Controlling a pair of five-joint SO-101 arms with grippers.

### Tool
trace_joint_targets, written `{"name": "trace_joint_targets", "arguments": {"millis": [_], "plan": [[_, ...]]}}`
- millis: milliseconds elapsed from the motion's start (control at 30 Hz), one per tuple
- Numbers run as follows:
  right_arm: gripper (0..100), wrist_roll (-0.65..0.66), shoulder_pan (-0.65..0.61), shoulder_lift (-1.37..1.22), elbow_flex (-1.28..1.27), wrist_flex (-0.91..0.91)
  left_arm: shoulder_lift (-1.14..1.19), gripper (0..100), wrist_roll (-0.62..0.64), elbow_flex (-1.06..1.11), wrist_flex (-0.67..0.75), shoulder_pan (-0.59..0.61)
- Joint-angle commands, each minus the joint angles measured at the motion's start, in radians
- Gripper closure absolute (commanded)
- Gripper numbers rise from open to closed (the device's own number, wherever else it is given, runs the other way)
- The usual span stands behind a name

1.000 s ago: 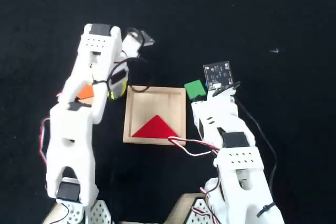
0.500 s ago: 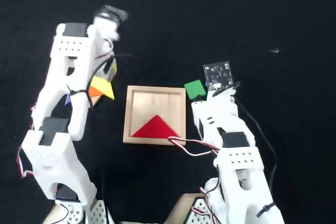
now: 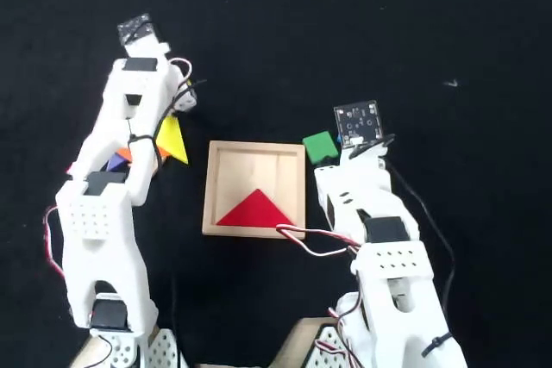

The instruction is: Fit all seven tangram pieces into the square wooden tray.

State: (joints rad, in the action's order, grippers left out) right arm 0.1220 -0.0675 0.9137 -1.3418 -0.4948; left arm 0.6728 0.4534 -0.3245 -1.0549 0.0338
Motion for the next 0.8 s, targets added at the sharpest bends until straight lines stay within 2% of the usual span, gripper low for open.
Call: {"name": "trace_joint_targets", "arguments": {"millis": [0,400,767], "plan": [[86.1,0.012,-0.018,-0.005,0.002,0.026,0.031,91,0.011,-0.151,-0.121,-0.001],[86.1,0.012,-0.018,-0.002,0.001,0.026,0.130,91,-0.207,-0.240,-0.354,-0.153],[86.1,0.012,-0.018,-0.002,0.001,0.026,-0.095,91,-0.221,-0.366,-0.694,-0.084]]}}
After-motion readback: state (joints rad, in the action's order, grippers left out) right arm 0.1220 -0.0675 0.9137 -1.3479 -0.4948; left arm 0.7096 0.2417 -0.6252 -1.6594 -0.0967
